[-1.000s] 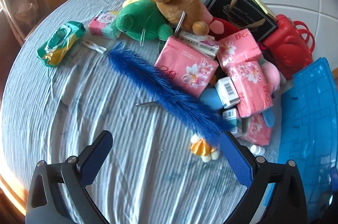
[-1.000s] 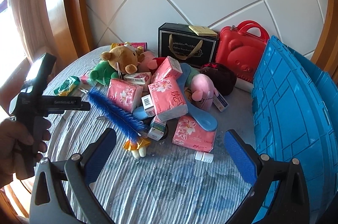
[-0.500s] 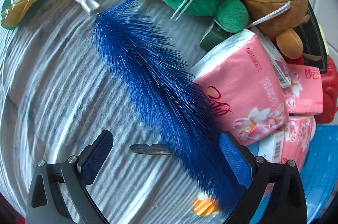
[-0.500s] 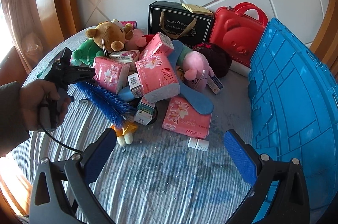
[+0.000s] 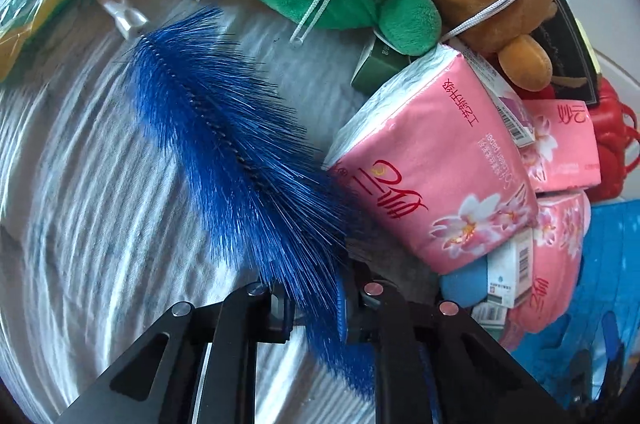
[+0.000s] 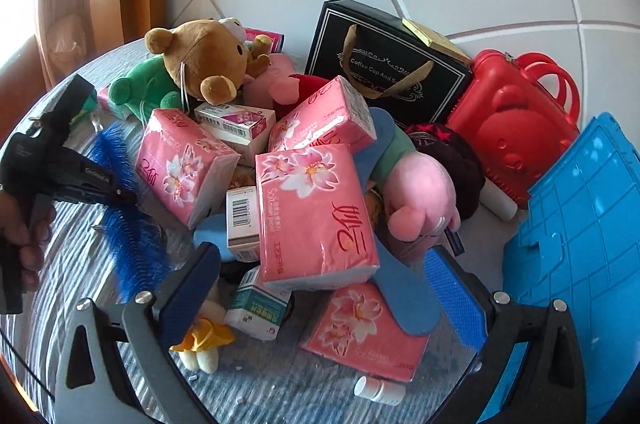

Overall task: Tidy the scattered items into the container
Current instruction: 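Grasp the blue feather duster by its handle with the left gripper, then lift the blue feather duster with the left gripper and carry it toward the blue crate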

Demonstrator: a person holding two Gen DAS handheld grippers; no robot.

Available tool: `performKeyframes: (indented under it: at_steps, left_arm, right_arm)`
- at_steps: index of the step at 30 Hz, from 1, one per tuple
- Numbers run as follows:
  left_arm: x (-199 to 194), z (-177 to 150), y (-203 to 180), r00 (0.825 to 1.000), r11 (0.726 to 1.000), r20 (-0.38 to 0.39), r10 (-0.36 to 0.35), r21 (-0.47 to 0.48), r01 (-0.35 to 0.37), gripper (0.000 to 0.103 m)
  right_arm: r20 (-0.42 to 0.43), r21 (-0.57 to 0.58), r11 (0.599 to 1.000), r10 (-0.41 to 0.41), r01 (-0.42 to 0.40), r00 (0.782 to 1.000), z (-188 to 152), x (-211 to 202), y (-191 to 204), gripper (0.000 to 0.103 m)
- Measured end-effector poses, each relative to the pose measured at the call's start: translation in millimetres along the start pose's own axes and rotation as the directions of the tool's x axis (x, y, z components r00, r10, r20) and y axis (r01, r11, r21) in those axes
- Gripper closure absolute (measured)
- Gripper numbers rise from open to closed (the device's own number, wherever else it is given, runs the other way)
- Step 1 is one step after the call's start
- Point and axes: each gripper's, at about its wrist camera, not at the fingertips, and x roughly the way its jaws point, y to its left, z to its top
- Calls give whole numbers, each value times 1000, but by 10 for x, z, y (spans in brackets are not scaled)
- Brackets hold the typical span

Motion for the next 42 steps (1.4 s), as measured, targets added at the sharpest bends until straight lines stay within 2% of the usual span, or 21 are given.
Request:
performKeyframes:
  at_steps: [9, 11, 14, 20, 25, 29, 31, 35, 37, 38, 39, 42]
  left_arm:
    - [-484, -279, 337, 997, 1000, 70, -16, 17, 15, 96]
    - [-625, -354, 401, 996, 999, 83, -21, 26, 19, 96]
    - [-821, -474, 528, 994, 999, 102, -31, 42, 27, 96]
    - [-1161, -443, 818, 992, 998, 119, -51, 49, 45, 96]
    - [-1293, -563, 1119, 991, 999, 132, -32, 29, 29, 96]
    - [-1348, -613, 1362, 991, 1000, 137, -14, 3, 13, 96]
    - [-1375, -630, 1496, 990, 1000, 139, -5, -13, 7, 96]
    - [-1456, -669, 1734, 989, 999, 147, 14, -46, -8, 96]
    - [-1497, -692, 1792, 988, 999, 153, 17, -52, -9, 96]
    - [-1512, -700, 1809, 988, 999, 155, 17, -54, -9, 96]
    - [-1535, -708, 1838, 987, 999, 158, 18, -53, -9, 96]
    - [-1578, -726, 1876, 987, 999, 161, 11, -51, -3, 96]
  right_arm:
    - [4, -34, 999, 16, -16, 1000, 110, 102, 190, 0]
    - [13, -37, 998, 47, -47, 999, 103, 74, 280, 0]
    - [22, -83, 987, 139, -137, 990, 83, 44, 573, 0]
    - [-1, -213, 922, 331, -324, 943, 65, 81, 1366, 0]
    - [-56, -264, 860, 439, -437, 897, 63, 148, 1909, 0]
    - [-120, -334, 807, 476, -487, 871, -5, 212, 2303, 0]
    - [-135, -361, 796, 472, -487, 871, -39, 250, 2455, 0]
    - [-144, -383, 808, 427, -448, 893, -48, 378, 2683, 0]
    - [-187, -392, 811, 391, -434, 901, -54, 478, 2770, 16]
    - [-207, -405, 812, 367, -421, 907, -57, 530, 2814, 50]
    - [-207, -417, 818, 339, -396, 918, -42, 585, 2842, 76]
    - [-225, -382, 830, 342, -405, 912, 1, 618, 2824, 80]
